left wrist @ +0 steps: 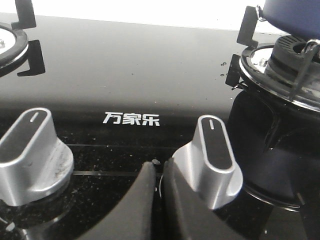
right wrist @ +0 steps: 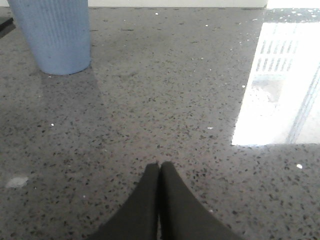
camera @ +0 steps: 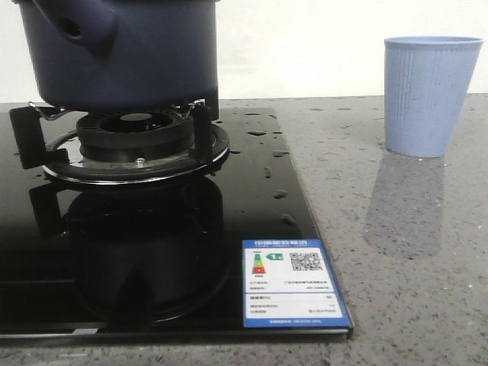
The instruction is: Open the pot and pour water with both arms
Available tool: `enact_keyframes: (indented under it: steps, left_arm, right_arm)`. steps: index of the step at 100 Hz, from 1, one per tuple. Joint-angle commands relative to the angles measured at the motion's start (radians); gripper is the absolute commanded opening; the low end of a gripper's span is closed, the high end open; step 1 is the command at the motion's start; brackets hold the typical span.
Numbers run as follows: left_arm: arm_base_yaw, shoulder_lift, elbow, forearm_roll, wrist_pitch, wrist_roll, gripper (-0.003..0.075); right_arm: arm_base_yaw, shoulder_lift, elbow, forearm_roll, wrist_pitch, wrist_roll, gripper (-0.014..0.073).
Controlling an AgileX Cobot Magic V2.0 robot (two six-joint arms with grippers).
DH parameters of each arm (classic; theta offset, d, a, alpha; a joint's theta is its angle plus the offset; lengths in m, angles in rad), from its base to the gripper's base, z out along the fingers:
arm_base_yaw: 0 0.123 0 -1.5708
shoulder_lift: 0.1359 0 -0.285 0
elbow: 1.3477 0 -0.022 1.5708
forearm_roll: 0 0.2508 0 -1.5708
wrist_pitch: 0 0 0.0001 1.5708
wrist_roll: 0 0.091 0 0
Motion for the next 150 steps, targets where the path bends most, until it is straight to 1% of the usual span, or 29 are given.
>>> enact_keyframes:
  steps: [1,80,88,93,97,100,101,102,107,109,112,114,118,122,125,128,141,150]
  left_arm:
    - [0.003,-0.024,0.027,-0.008,-0.044,-0.007,-0.002]
    - [0.003,-0.024,0.027,-0.008,-0.044,-0.007,-0.002]
    - [0.003,-0.024,0.027,0.002,-0.051,-0.007,-0.002]
    - [0.003,-0.024,0.027,0.004,-0.059,-0.007,-0.002]
    - [0.003,-0.024,0.027,0.009,-0.072,-0.007,-0.002]
    - [0.003,-0.024,0.027,0.009,-0.085,-0.007,-0.002]
    - [0.003,-0.024,0.027,0.002,-0.095,-0.007,-0.002]
    - [0.003,-0.024,0.027,0.002,-0.1,-0.007,-0.002]
    - [0.003,-0.024,0.027,-0.076,-0.147,-0.007,-0.002]
    - [0.003,-0.024,0.027,-0.13,-0.171,-0.007,-0.002]
    - [0.0,-0.024,0.027,-0.244,-0.203,-0.007,-0.002]
    - [0.0,-0.024,0.027,-0.295,-0.226,-0.007,-0.002]
    - [0.0,-0.024,0.027,-0.445,-0.264,-0.007,-0.002]
    - [0.0,-0.024,0.027,-0.56,-0.299,-0.007,-0.002]
    - [0.0,-0.024,0.027,-0.593,-0.32,-0.007,-0.002]
    - [0.0,-0.024,0.027,-0.656,-0.34,-0.007,-0.002]
    - [0.0,-0.024,0.025,-0.933,-0.331,-0.007,-0.002]
    - [0.0,-0.024,0.017,-1.003,-0.338,-0.007,-0.002]
  right_arm:
    - [-0.006,-0.017,0.013,-0.012,-0.024,-0.006,-0.0067]
    - [-0.006,-0.017,0.013,-0.015,-0.027,-0.006,-0.0067]
    - [-0.006,-0.017,0.013,-0.025,-0.084,-0.006,-0.0067]
    - [-0.006,-0.017,0.013,-0.018,-0.165,-0.006,-0.0067]
    - [-0.006,-0.017,0.013,0.017,-0.225,-0.002,-0.0067]
    - [-0.006,-0.017,0.013,0.058,-0.285,0.006,-0.0067]
    - [-0.006,-0.017,0.013,0.091,-0.308,0.006,-0.0067]
    - [-0.006,-0.017,0.013,0.091,-0.308,0.008,-0.0067]
    - [-0.006,-0.017,0.013,0.16,-0.393,0.011,-0.0067]
    - [-0.006,-0.017,0.013,0.19,-0.412,0.011,-0.0067]
    - [-0.006,-0.017,0.013,0.236,-0.458,0.011,-0.0067]
    - [-0.006,-0.017,0.011,0.272,-0.475,0.013,-0.0067]
    - [-0.006,-0.017,0.011,0.326,-0.489,0.012,-0.0067]
    - [-0.006,-0.017,0.011,0.384,-0.479,0.012,-0.0067]
    - [-0.006,-0.017,0.011,0.413,-0.462,0.012,-0.0067]
    - [-0.006,-0.017,0.011,0.44,-0.443,0.012,-0.0067]
    - [-0.006,-0.017,-0.004,0.496,-0.381,0.012,-0.0067]
    - [-0.006,-0.013,-0.06,0.5,-0.314,0.012,-0.0067]
